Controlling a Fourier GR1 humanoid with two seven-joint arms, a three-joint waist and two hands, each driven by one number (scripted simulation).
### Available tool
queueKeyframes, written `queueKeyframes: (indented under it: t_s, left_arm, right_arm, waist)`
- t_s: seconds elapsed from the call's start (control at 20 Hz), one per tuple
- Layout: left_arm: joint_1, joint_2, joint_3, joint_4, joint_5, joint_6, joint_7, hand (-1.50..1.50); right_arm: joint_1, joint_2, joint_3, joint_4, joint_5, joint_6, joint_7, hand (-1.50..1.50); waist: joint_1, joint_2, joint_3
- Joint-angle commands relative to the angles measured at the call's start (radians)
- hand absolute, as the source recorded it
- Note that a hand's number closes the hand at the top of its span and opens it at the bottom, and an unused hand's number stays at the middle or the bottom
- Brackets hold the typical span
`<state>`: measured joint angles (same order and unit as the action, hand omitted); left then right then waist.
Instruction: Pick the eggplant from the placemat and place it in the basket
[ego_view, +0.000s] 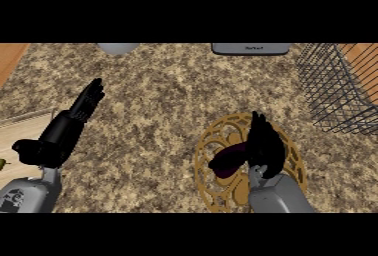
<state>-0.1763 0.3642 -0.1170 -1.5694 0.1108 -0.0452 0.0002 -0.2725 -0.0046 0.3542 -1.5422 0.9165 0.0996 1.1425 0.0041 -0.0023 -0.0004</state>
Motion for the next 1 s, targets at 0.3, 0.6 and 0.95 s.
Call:
queueKeyframes:
  t_s: [0.3,0.6,0.95]
  left_arm:
    - [0.004,-0.016,0.038,0.015,-0.013,-0.034,-0.022,0.0]
    - [0.028,-0.05,0.024,-0.038,-0.042,-0.017,0.003,0.0]
    - [-0.062,-0.052,0.055,0.001,-0.04,-0.037,0.061,0.0]
  right_arm:
    - [0.003,0.004,0.048,0.099,-0.06,-0.077,0.134,-1.5]
    - [-0.015,0.004,0.052,0.179,-0.145,-0.05,0.072,1.5]
    - [-0.041,0.003,0.059,0.161,-0.111,0.005,0.086,1.5]
  waist:
    - [0.001,0.003,0.0]
    - [0.005,0.003,0.001]
    - [-0.003,0.002,0.0]
